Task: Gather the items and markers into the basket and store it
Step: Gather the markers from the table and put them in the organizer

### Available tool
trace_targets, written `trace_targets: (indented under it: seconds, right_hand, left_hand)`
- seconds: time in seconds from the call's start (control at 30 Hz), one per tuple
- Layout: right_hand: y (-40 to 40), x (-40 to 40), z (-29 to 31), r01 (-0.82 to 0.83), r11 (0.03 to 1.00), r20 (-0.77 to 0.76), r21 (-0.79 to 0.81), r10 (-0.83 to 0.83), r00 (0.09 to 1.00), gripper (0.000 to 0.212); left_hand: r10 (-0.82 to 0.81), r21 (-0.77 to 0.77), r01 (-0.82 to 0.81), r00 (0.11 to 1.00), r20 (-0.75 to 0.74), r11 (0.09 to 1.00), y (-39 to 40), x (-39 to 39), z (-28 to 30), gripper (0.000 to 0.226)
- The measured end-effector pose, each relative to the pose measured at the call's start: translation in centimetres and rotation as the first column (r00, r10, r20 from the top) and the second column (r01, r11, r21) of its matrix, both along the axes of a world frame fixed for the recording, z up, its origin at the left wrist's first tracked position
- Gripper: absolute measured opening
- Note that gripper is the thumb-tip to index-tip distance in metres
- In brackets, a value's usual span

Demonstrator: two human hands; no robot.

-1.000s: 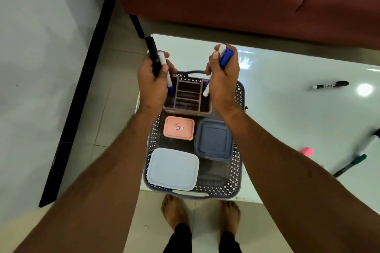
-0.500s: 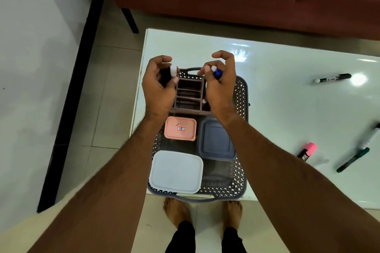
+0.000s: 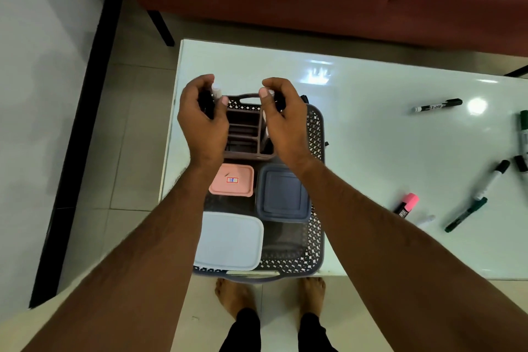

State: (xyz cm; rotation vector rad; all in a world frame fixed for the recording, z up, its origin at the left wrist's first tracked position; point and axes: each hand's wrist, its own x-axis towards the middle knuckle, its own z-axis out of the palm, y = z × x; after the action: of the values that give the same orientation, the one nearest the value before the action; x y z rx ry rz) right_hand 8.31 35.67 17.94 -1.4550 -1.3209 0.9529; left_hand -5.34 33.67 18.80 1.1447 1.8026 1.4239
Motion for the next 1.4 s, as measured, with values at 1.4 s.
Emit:
trace_targets:
  seconds: [1.4]
  right_hand:
    - [5.0, 40.8, -5.3, -0.112, 0.984, 0.923, -0.141, 0.171, 0.344, 0.043]
  left_hand:
    - [-0.573, -0.659, -0.100, 0.408, -0.711, 0.746, 8.7, 26.1, -2.2, 0.029]
